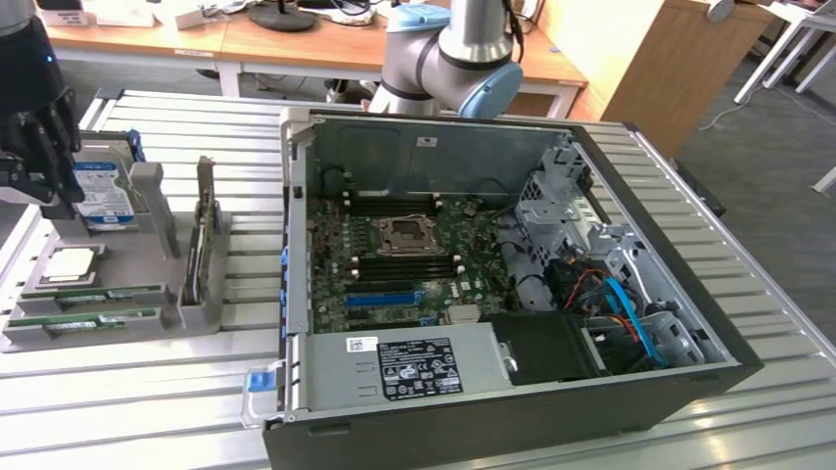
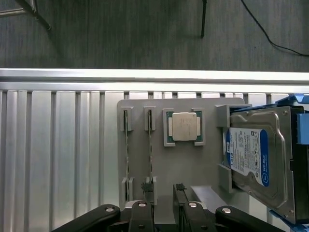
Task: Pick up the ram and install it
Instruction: 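Pick up the ram and move it above insertion slot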
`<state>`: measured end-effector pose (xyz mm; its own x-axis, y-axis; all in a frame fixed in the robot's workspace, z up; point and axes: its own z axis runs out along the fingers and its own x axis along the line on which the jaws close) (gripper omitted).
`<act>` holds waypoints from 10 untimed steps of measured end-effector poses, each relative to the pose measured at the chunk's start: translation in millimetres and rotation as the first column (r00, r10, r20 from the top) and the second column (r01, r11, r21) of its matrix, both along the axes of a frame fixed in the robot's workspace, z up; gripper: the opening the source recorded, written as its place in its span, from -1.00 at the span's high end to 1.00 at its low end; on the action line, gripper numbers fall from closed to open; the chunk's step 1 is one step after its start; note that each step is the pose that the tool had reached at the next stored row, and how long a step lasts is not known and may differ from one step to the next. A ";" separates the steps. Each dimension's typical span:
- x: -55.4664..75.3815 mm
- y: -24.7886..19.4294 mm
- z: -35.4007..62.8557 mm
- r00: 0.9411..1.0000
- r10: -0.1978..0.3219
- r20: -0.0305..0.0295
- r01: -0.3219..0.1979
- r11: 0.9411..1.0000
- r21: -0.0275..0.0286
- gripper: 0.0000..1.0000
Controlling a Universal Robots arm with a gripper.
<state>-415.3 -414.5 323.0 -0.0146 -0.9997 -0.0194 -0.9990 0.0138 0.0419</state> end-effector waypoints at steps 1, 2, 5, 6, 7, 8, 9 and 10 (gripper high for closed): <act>0.0 0.0 -1.5 1.000 0.000 0.000 0.000 1.000 0.000 0.40; 0.0 0.0 -2.9 1.000 0.001 0.000 -0.001 1.000 0.000 0.40; 0.0 0.0 -7.3 1.000 0.003 0.000 -0.003 1.000 0.000 0.40; 0.0 0.0 -8.5 1.000 0.003 0.000 -0.003 1.000 0.000 0.40; 0.0 0.0 -9.8 1.000 0.004 0.000 -0.004 1.000 0.000 0.40; 0.0 0.0 -11.0 1.000 0.004 0.000 -0.004 1.000 0.000 0.40; 0.0 0.0 -12.2 1.000 0.005 0.000 -0.005 1.000 0.000 0.40; 0.0 0.0 -13.4 1.000 0.005 0.000 -0.005 1.000 0.000 0.40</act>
<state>-415.3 -414.5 309.6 -0.0095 -0.9998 -0.0193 -0.9991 0.0086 0.0419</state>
